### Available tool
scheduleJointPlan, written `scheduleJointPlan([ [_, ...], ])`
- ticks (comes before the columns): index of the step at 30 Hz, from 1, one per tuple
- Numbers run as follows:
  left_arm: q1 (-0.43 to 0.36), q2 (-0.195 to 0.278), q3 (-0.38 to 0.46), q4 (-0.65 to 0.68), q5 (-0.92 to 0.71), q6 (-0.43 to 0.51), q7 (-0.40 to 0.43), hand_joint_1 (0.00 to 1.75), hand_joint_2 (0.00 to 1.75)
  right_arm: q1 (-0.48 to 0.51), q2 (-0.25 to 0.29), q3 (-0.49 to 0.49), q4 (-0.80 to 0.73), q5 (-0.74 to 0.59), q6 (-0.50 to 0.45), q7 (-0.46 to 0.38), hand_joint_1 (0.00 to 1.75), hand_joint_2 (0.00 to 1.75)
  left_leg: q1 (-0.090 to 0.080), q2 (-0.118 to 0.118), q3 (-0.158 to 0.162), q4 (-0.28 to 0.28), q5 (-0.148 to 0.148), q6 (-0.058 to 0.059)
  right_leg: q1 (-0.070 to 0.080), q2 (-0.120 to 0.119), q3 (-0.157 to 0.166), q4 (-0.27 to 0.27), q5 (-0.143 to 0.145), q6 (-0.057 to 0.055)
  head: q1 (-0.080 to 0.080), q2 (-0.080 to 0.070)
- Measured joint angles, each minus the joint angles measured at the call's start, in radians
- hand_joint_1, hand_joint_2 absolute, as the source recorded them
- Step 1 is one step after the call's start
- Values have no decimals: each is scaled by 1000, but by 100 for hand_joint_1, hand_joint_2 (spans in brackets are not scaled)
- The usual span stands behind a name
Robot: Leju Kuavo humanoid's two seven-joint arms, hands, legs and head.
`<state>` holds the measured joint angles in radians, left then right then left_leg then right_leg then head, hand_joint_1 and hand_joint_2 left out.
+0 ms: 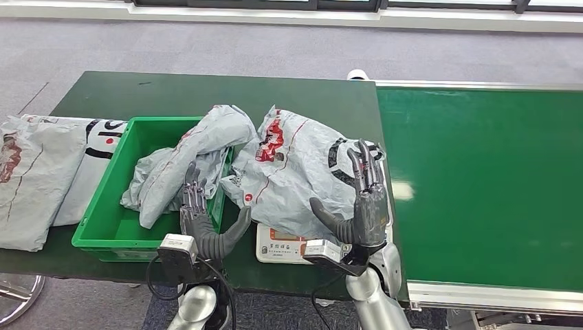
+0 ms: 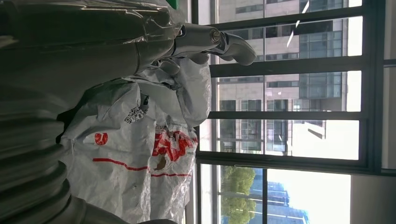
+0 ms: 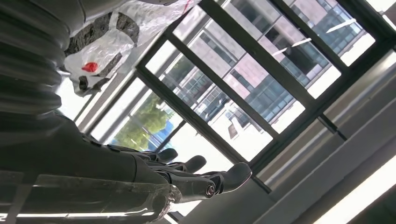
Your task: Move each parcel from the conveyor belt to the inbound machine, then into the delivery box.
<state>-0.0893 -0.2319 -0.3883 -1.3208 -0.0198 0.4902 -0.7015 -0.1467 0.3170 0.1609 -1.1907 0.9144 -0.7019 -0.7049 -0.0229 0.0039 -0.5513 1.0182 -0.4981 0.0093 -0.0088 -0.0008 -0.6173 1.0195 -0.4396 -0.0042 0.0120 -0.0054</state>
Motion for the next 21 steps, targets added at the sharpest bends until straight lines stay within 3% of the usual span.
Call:
scheduleJointPlan([
  [6,0,0,0,0,-1,-2,0,0,175,27,-10,53,-18,-75,0,0,0,175,0,0,0,0,0,0,0,0,0,0,0,0,0,0],
  [10,0,0,0,1,-3,-4,0,0,175,46,-12,64,-61,-28,0,0,0,175,0,0,0,0,0,0,0,0,0,0,0,0,0,0],
  [14,-2,0,0,7,-29,-8,0,0,175,77,-12,51,-228,111,0,-1,0,175,0,0,0,0,0,0,0,0,-1,0,0,0,0,0],
  [21,-16,-1,-3,7,-69,2,-1,0,175,110,-13,50,-478,136,0,2,0,175,0,1,1,0,0,0,0,1,-1,0,0,0,0,0],
])
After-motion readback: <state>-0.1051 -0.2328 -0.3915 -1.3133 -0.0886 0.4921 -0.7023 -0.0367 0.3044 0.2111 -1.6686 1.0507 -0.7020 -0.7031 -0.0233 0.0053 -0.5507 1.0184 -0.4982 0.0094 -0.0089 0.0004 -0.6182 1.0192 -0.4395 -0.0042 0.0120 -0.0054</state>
